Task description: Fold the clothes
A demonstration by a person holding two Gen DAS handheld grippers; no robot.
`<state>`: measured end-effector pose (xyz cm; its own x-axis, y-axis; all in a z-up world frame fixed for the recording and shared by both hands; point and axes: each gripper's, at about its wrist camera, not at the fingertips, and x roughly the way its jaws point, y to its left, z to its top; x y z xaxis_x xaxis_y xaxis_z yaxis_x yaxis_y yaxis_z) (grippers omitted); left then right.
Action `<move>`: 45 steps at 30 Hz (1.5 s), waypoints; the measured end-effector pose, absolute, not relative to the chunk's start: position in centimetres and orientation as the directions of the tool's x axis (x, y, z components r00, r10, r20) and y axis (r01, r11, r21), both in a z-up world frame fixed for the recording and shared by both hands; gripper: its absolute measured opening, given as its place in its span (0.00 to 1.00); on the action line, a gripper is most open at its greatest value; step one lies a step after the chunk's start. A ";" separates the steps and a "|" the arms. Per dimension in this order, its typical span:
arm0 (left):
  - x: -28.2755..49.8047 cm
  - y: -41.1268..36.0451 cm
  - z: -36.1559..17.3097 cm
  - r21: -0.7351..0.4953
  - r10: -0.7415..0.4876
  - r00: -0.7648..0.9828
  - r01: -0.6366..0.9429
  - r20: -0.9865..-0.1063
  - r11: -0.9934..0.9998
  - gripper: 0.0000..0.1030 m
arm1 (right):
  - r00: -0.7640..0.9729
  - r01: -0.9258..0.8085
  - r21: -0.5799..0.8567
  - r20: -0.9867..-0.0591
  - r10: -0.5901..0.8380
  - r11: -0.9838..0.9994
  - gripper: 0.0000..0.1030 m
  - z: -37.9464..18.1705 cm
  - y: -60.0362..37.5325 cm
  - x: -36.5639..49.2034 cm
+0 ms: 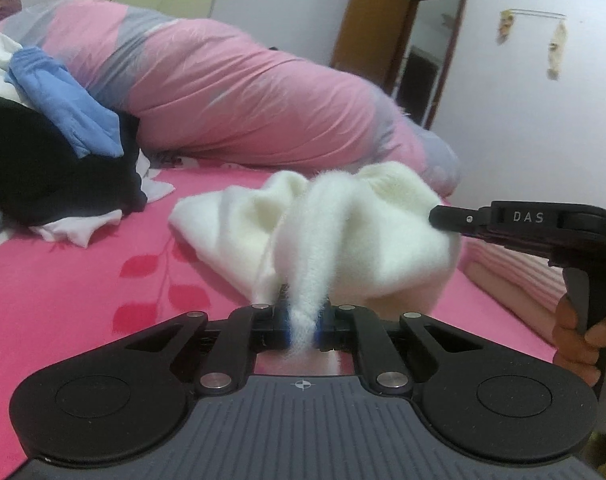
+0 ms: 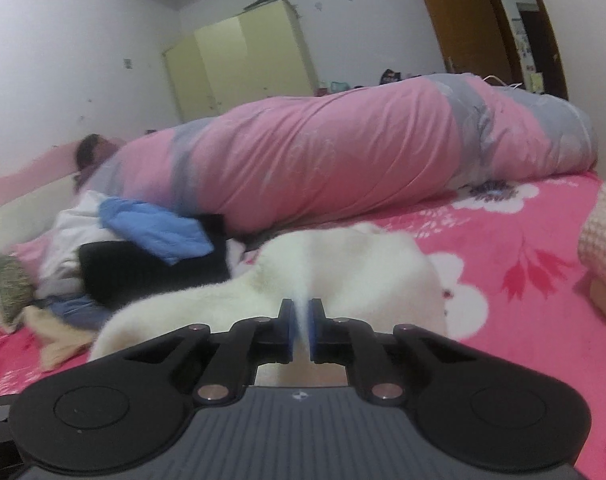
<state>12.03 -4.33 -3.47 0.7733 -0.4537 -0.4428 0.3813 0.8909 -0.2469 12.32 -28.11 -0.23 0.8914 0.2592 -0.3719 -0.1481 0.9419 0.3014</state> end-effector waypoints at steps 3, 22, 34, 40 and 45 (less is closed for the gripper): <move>9.0 -2.8 -4.0 -0.264 -0.477 0.756 0.398 -0.448 0.878 0.08 | 0.878 -0.181 0.315 -0.375 0.297 0.932 0.08 -0.3 -27.8 8.0; 1.1 4.0 -6.3 -0.333 -0.557 0.690 0.448 -0.462 0.830 0.35 | 0.828 -0.202 0.310 -0.453 0.331 0.929 0.04 -2.8 -25.5 -4.7; 1.5 5.0 -6.9 -0.443 -0.600 0.677 0.422 -0.426 0.791 0.53 | 0.874 -0.141 0.112 -0.452 0.177 0.984 0.96 -1.3 -19.9 6.8; 0.3 5.3 -7.3 -0.433 -0.631 0.640 0.465 -0.438 0.772 0.58 | 0.794 -0.098 0.139 -0.587 0.162 0.985 0.34 -5.1 -20.2 11.3; 0.0 5.3 -7.5 -0.421 -0.635 0.624 0.477 -0.455 0.771 0.61 | 0.863 0.016 0.212 -0.496 0.094 0.977 0.14 -4.0 -24.2 6.6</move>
<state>-0.02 5.31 -7.53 0.6241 -0.6351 -0.4551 0.4774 0.7711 -0.4214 6.56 -24.24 -4.03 0.8633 0.0937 -0.4960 0.0159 0.9771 0.2122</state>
